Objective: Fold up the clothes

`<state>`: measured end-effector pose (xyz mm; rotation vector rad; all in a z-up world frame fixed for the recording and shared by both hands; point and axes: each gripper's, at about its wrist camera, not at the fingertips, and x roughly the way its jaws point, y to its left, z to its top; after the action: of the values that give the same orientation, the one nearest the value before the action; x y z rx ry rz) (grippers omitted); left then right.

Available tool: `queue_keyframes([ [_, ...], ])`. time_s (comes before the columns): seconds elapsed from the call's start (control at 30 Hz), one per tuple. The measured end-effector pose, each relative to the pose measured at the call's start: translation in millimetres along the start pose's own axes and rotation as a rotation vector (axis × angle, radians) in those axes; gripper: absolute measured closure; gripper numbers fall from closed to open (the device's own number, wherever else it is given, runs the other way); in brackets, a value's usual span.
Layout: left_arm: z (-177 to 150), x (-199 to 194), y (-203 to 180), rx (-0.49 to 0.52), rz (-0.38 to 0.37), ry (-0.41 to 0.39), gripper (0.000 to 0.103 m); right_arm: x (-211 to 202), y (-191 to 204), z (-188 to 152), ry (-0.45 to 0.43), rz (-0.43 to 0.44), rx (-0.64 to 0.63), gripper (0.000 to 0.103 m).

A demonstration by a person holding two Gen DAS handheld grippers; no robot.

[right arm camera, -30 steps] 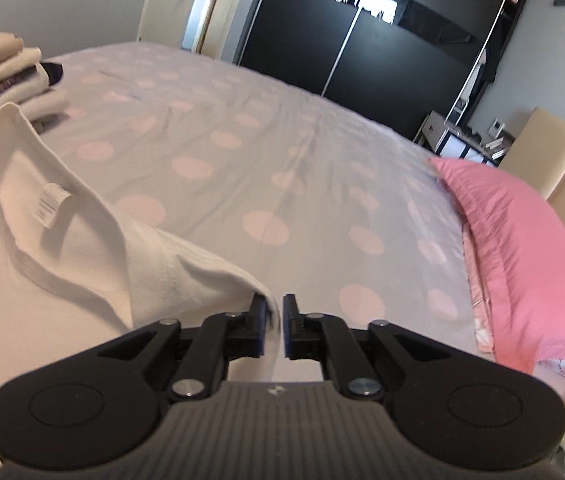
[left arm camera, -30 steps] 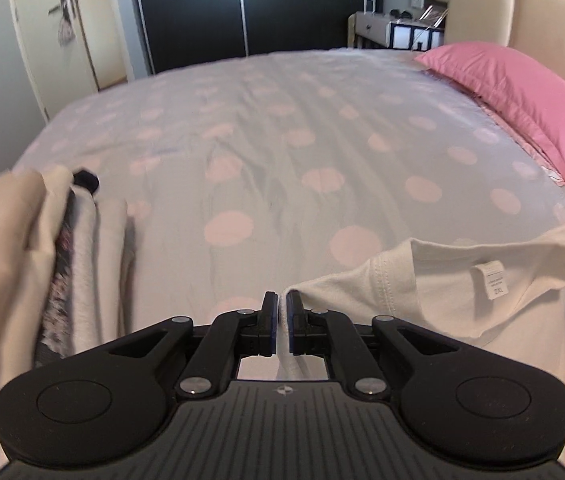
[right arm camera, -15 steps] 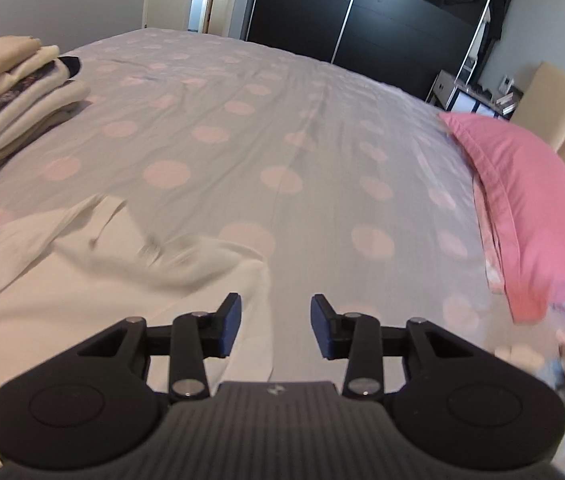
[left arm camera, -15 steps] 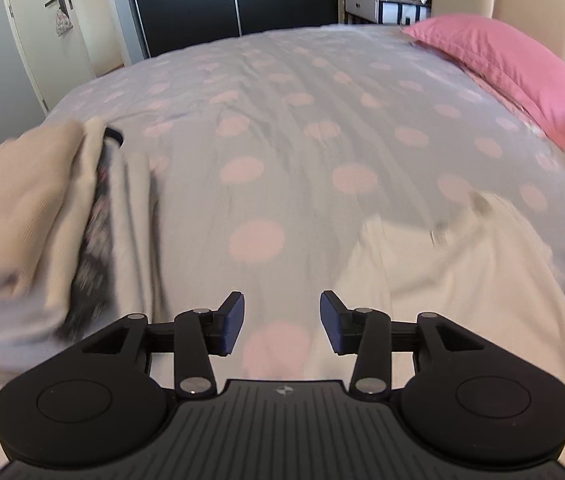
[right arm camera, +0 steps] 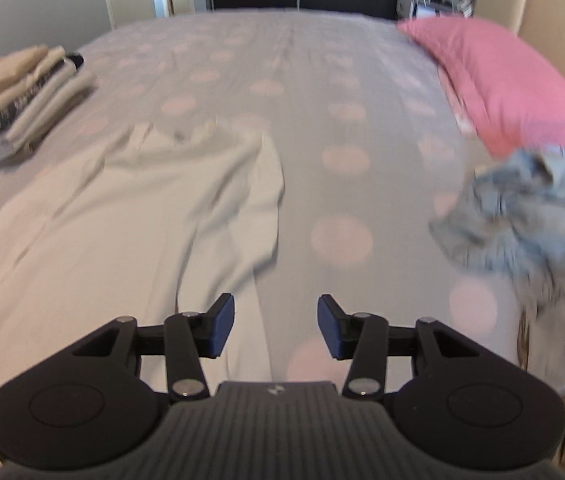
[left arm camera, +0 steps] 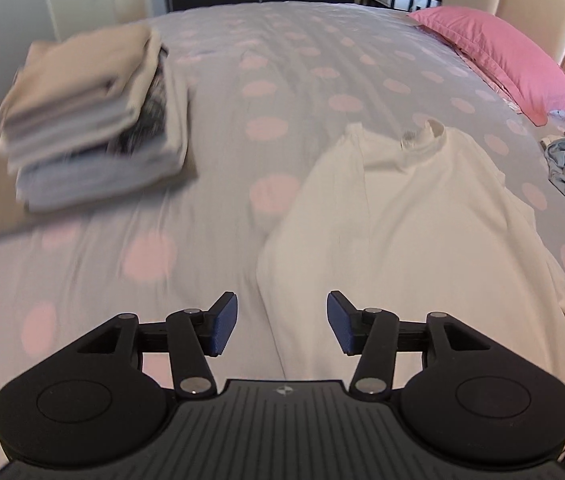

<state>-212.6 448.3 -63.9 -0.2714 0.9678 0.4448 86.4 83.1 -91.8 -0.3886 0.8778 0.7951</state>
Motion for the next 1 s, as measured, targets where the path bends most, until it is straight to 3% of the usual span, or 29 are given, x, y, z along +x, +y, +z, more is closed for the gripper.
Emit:
queue_keyframes([
  [0.17,-32.6,6.4,1.6,-0.093,-0.008,0.035,0.055,5.2,11.3,-27.1,0.045,0.024,-0.002,0.056],
  [0.4,-66.6,16.3,-17.6,-0.075,-0.047,0.088,0.055,28.2,15.9,-48.5,0.138,0.014,-0.031,0.065],
  [0.77,-64.2,15.7,-20.9,-0.094,-0.031,0.067,0.055,61.0,0.6,-67.9,0.245,0.015,0.042,0.07],
  [0.8,-64.1,16.4,-21.4,-0.091,-0.03,0.067,0.055,63.9,1.3,-69.6,0.255,0.023,0.046,0.072],
  [0.93,-64.9,18.2,-22.0,-0.077,-0.022,0.072,0.055,66.4,8.3,-71.0,0.263,0.038,0.027,0.1],
  [1.0,-65.4,18.1,-21.1,-0.079,-0.025,0.073,0.055,61.5,11.3,-68.4,0.246,0.02,0.017,0.101],
])
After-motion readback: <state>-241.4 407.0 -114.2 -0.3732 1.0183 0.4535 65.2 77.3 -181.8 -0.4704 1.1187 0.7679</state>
